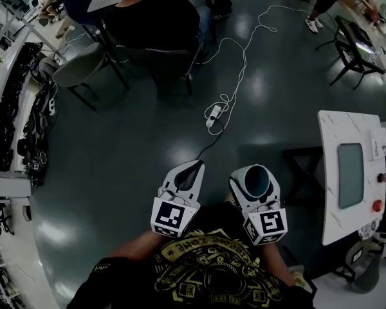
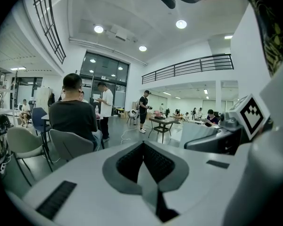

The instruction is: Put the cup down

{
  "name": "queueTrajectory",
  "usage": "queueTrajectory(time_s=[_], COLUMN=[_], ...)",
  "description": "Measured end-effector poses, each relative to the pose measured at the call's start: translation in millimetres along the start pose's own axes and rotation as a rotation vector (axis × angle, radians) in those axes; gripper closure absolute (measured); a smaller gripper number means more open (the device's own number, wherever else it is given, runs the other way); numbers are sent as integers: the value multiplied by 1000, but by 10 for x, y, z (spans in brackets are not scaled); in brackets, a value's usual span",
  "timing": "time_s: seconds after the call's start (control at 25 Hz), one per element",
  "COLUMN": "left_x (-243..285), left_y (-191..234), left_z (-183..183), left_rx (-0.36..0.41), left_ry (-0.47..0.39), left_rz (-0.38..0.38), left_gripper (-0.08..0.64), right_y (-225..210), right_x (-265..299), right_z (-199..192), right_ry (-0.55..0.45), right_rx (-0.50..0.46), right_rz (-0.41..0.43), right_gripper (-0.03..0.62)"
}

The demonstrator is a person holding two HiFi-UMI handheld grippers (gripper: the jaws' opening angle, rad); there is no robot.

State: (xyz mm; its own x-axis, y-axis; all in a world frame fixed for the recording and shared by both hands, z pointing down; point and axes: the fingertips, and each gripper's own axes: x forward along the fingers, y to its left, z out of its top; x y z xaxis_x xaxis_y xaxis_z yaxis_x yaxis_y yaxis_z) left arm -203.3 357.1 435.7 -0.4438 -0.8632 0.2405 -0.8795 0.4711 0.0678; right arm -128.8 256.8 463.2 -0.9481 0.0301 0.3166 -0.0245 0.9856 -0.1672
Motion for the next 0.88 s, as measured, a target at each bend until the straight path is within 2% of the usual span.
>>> queueTrajectory(time_s=[0.6, 0.88], left_x=[651, 934], left_y=[-616, -1002], left_z=[155, 265], left_rx=[3, 23], left_ry=[-3, -19], left_rz=[-34, -76], left_gripper=[549, 549], right_y=[-807, -1222], right_x=[-269, -502], right_z=[84, 125], right_ry=[-21, -49], right_rx=[8, 18], right_rz=[-13, -51], right_gripper=[218, 218])
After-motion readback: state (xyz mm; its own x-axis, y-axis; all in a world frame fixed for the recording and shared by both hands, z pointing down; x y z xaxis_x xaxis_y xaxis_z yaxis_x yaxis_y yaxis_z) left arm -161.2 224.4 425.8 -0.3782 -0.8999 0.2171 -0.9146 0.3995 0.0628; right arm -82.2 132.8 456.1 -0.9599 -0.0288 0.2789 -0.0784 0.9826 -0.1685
